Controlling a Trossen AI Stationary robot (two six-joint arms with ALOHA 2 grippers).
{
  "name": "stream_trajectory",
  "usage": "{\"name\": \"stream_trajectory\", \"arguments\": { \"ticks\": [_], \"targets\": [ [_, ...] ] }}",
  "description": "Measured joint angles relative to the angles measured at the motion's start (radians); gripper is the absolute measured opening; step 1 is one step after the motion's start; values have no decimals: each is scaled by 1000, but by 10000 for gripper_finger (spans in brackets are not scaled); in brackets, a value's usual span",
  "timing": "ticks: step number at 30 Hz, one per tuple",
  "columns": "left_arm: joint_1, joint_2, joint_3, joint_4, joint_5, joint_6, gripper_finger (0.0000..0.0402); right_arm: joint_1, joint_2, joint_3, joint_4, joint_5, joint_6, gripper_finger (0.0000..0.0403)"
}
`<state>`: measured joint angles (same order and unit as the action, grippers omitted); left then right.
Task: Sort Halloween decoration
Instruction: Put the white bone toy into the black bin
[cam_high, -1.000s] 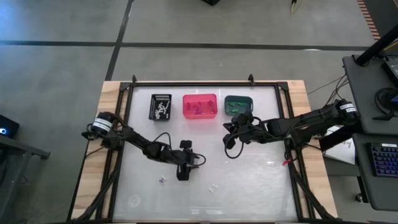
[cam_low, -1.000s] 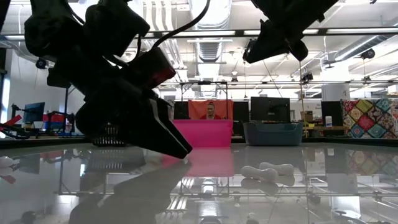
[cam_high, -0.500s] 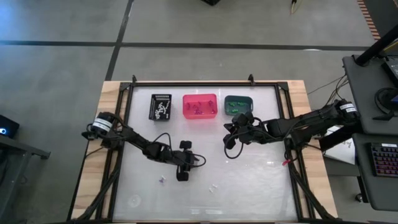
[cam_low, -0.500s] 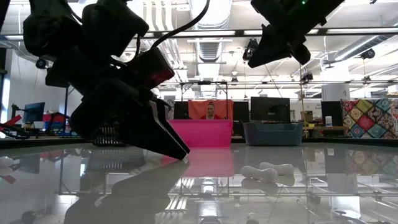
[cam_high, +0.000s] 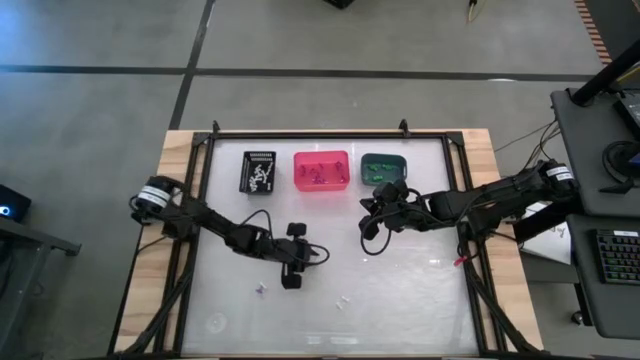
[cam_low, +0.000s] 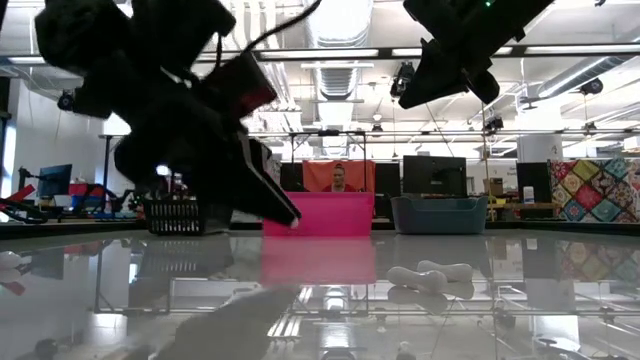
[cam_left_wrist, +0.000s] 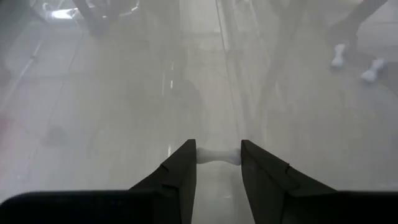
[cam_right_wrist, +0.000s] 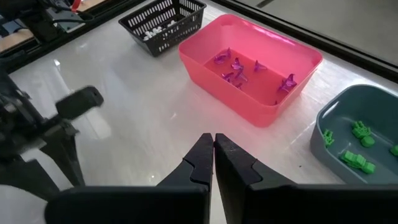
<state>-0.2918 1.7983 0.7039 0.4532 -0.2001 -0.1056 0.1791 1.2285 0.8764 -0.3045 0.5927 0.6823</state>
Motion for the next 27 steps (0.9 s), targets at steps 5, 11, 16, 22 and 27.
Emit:
{"name": "stream_trajectory", "arguments": {
  "ticks": [5, 11, 16, 22, 27],
  "targets": [
    [14, -152, 0, -165, -18, 10, 95, 0, 0, 0, 2, 0, -1, 9],
    [66, -392, 0, -454, -176, 17, 94, 0, 0, 0, 4, 0, -1, 9],
    [161, -582, -6, -646, -276, 16, 94, 0, 0, 0, 3, 0, 5, 9],
    [372, -722, -6, -816, -310, 0, 94, 0, 0, 0, 4, 0, 5, 9],
    [594, -747, -6, -894, -276, -19, 94, 0, 0, 0, 4, 0, 6, 9]
  ]
}}
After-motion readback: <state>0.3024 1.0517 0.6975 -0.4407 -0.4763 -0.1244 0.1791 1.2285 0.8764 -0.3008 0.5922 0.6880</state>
